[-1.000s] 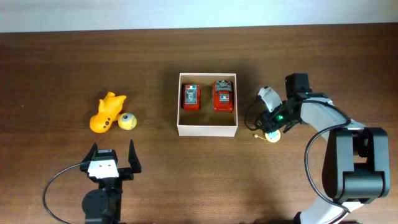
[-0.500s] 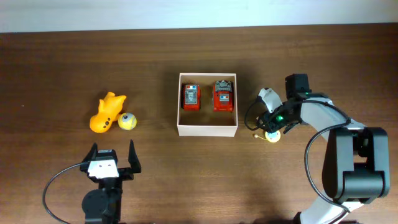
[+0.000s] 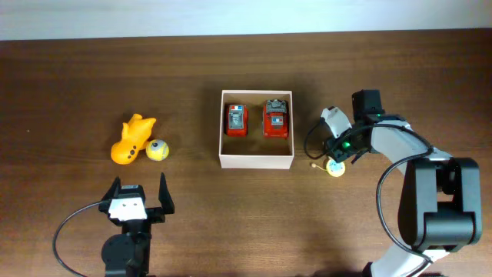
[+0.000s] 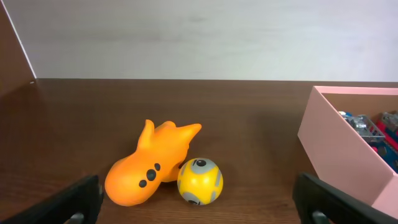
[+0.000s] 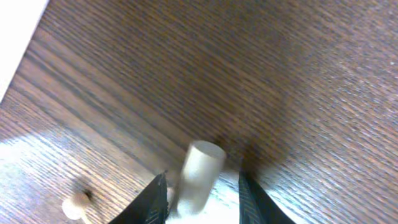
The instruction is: Pack container
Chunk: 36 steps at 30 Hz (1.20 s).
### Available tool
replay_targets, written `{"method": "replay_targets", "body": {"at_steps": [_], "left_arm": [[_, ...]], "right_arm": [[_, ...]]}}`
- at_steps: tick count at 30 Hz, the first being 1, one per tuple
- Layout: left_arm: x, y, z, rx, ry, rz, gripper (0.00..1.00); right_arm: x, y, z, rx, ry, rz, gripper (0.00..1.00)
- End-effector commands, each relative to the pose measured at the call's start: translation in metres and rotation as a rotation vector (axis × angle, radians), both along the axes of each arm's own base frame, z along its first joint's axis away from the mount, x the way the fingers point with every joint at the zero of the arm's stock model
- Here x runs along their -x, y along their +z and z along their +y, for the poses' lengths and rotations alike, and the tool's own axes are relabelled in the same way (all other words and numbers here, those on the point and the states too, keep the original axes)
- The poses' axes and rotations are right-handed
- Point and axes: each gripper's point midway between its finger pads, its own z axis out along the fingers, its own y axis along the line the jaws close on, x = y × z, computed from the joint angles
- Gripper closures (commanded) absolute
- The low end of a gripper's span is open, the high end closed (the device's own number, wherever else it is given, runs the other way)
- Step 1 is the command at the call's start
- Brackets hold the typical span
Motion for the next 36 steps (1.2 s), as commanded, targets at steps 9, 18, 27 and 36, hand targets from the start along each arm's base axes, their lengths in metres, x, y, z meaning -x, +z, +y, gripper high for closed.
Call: {"method": "replay_targets", "body": {"at_steps": [9, 18, 27, 36], "left_arm": [[0.0, -0.002, -0.003, 0.004, -0.013, 0.001, 0.01], [0.0, -0.002, -0.003, 0.004, -0.013, 0.001, 0.01], [0.0, -0.002, -0.003, 0.004, -0.013, 0.001, 0.01], [0.0, -0.002, -0.003, 0.004, -0.013, 0.001, 0.01]], "right_arm": [[0.02, -0.026, -0.015, 0.076, -0.028, 0.092, 0.74], [0.02, -0.026, -0.014, 0.073, -0.027, 0.091, 0.8], [0.011, -0.021, -0.014, 0.074, -0.028, 0.067, 0.83], [-0.026, 0.02, -0.015, 0.075, -0.031, 0.002, 0.85]]}}
